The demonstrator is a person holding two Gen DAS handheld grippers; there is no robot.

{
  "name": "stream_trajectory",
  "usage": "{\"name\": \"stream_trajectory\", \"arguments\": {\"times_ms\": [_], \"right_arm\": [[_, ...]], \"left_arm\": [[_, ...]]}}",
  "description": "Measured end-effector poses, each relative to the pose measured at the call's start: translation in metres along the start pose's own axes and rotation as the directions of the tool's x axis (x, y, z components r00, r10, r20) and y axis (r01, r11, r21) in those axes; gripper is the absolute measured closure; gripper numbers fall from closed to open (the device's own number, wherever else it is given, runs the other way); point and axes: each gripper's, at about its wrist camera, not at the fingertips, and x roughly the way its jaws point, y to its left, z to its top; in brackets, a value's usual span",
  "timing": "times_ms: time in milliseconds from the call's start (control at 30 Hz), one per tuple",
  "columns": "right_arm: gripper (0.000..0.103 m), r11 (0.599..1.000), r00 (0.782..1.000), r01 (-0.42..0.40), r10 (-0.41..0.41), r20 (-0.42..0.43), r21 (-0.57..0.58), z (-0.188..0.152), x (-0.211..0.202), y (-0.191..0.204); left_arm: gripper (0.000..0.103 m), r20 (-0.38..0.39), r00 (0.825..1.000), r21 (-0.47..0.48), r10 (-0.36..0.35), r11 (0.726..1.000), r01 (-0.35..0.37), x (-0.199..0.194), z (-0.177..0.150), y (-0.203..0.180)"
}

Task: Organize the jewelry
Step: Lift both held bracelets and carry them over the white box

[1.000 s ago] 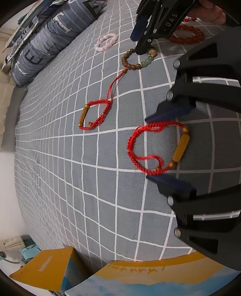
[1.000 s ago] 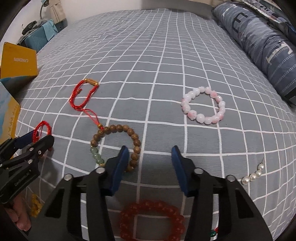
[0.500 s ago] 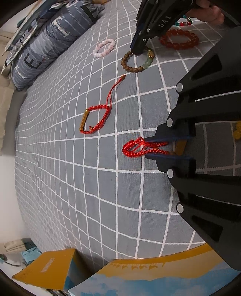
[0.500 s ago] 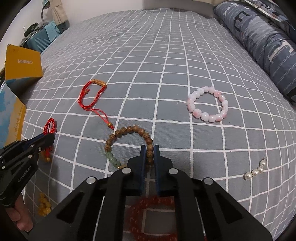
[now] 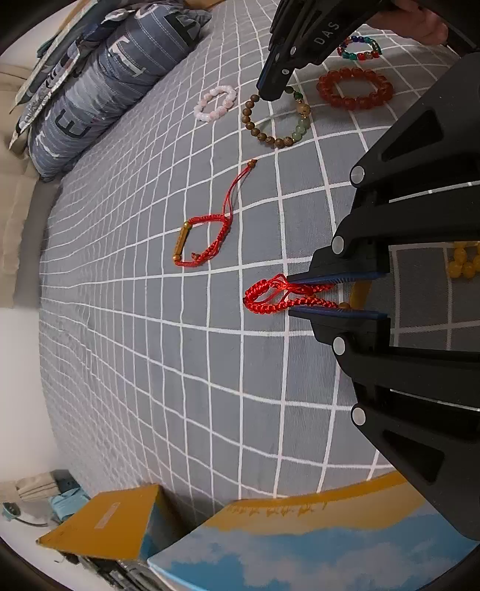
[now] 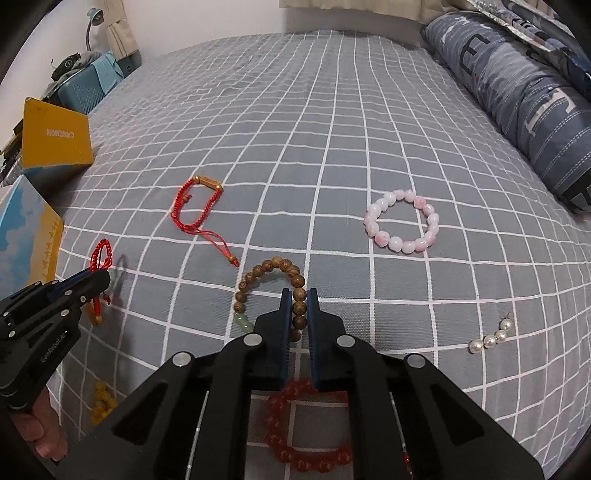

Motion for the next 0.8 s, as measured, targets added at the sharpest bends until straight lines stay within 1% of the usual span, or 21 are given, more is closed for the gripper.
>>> {"name": "stream_trajectory", "arguments": {"times_ms": [433,600,800], "right_arm": [[0.095,1.0,0.998,-0.009,0.008,0.065,0.011,-0.003,-0.041,0.004],[0.095,1.0,0.996,-0.01,0.008,0.086,0.014,-0.004,-0.054,0.006],[0.095,1.0,0.993,-0.013,0.011,0.114,0.016,-0.004,-0.072,0.015]], "left_arm": [[0.092,0.038,0.999,0.004,-0.004,1.0,0.004,-0.034,-0.002,0.001],[0.092,0.044,0.999,-0.001,-0.015,1.0,0.015,-0.046,-0.004,0.001],[0.092,0.068,0.998,0.006,-0.014,1.0,0.014,-0.07,-0.002,0.005]]}}
